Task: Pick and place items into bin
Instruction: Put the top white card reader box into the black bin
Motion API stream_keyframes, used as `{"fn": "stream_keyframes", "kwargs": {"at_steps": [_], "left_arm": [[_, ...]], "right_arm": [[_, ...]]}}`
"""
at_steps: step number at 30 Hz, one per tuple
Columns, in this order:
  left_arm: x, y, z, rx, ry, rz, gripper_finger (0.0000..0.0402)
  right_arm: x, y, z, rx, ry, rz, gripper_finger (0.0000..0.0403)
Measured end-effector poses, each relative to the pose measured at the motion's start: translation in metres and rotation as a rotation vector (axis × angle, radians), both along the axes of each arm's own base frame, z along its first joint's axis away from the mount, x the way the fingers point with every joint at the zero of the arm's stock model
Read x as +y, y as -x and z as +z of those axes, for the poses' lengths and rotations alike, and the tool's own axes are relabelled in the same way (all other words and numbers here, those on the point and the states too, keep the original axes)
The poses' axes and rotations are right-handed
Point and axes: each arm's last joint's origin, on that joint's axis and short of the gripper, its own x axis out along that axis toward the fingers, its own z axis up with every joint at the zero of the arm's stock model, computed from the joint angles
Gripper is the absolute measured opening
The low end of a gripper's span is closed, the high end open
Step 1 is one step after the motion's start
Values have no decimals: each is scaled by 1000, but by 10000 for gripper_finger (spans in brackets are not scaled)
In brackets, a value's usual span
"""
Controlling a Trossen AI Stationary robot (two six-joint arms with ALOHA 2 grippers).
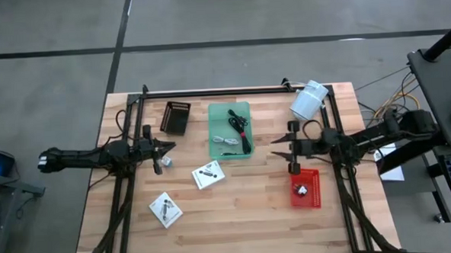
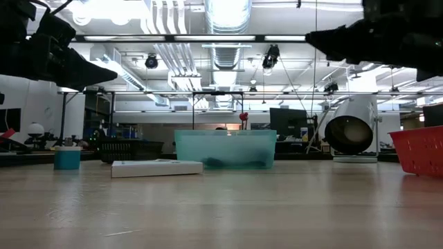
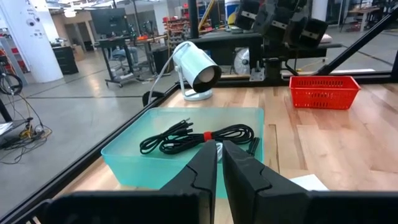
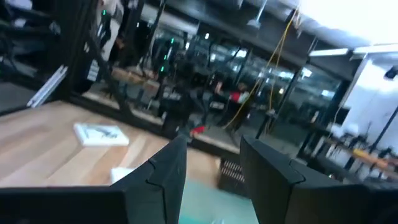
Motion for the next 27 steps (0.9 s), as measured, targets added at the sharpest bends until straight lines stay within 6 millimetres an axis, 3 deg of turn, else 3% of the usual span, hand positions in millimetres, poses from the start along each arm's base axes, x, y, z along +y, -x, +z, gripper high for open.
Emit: {"fn": "stream_keyframes", "kwargs": {"at_steps": [10,27], "left_arm": [[0,0,0,0,0,-2,10],[0,0,1,-10,2,-1,10]], "right_arm": [[-4,5,2,-44,121,-65,134],[-6,4,3,-29,136,-124,127]]}}
